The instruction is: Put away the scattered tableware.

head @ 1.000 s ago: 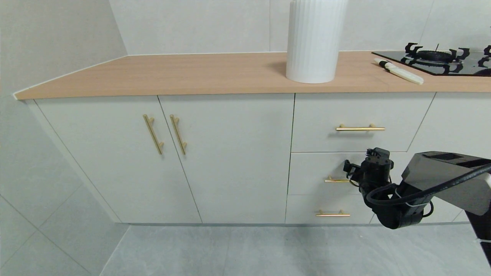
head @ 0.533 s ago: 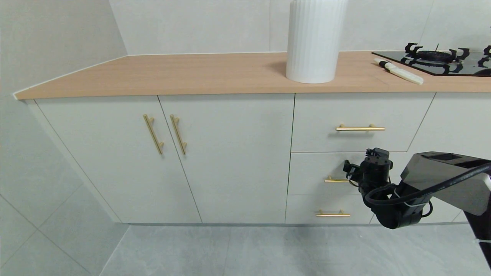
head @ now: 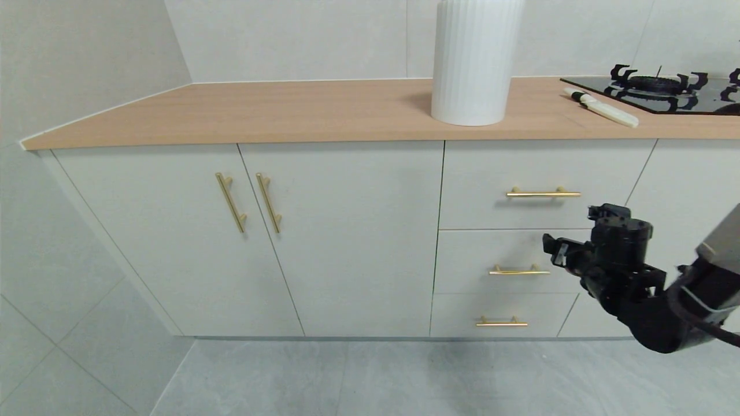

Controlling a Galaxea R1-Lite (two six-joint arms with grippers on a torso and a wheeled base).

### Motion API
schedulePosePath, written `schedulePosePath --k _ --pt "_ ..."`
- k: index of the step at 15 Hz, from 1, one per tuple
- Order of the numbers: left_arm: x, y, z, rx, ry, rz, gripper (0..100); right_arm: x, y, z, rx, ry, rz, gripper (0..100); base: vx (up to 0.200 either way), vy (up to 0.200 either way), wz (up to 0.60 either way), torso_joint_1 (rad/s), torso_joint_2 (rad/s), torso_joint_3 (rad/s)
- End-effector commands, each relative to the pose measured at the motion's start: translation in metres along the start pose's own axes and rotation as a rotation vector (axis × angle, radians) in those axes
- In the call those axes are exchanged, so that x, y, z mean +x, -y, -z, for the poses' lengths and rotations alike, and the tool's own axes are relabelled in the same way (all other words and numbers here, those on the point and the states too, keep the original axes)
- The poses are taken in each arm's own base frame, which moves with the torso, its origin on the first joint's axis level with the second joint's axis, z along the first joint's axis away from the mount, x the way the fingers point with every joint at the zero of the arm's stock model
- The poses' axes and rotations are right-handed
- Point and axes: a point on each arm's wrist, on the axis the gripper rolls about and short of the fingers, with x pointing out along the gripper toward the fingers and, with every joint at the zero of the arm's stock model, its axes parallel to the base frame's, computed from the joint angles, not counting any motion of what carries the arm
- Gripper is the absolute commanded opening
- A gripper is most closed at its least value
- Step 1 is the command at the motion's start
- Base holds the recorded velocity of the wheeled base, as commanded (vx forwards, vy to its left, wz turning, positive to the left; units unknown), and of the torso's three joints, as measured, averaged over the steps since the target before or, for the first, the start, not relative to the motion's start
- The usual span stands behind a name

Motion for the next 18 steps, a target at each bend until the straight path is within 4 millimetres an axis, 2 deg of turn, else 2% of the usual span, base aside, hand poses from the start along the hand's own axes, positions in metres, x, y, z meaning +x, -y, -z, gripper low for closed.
schedulePosePath --k 1,2,4,5,7,10,12,14,18 --pt "0.000 0.000 0.000 0.000 -0.001 -0.001 100 -0.095 0.028 -0.050 -0.032 0.048 -0.061 100 0.000 0.000 0.00 0.000 0.00 0.000" --pt "0.000 0.000 0.000 0.000 -0.001 0.000 100 -0.119 0.039 -0.058 -0.063 0.084 -0.067 100 0.000 0.000 0.00 0.000 0.00 0.000" --pt "0.000 0.000 0.000 0.000 -0.001 -0.001 100 -0.154 0.054 -0.069 -0.108 0.158 -0.063 100 0.000 0.000 0.00 0.000 0.00 0.000" --pt "0.000 0.000 0.000 0.000 -0.001 -0.001 100 -0.191 0.072 -0.075 -0.143 0.219 -0.042 100 0.000 0.000 0.00 0.000 0.00 0.000" --pt "0.000 0.000 0.000 0.000 -0.001 -0.001 100 -0.235 0.095 -0.078 -0.147 0.249 -0.034 100 0.000 0.000 0.00 0.000 0.00 0.000" --pt "0.000 0.000 0.000 0.000 -0.001 0.000 100 -0.300 0.133 -0.060 -0.177 0.215 -0.021 100 0.000 0.000 0.00 0.000 0.00 0.000" --pt "0.000 0.000 0.000 0.000 -0.001 -0.001 100 -0.330 0.152 -0.049 -0.186 0.218 0.017 100 0.000 0.000 0.00 0.000 0.00 0.000" --pt "0.000 0.000 0.000 0.000 0.000 0.000 100 -0.349 0.161 -0.040 -0.184 0.275 0.083 100 0.000 0.000 0.00 0.000 0.00 0.000" --pt "0.000 0.000 0.000 0.000 0.000 0.000 100 -0.374 0.171 -0.013 -0.219 0.364 0.161 100 0.000 0.000 0.00 0.000 0.00 0.000"
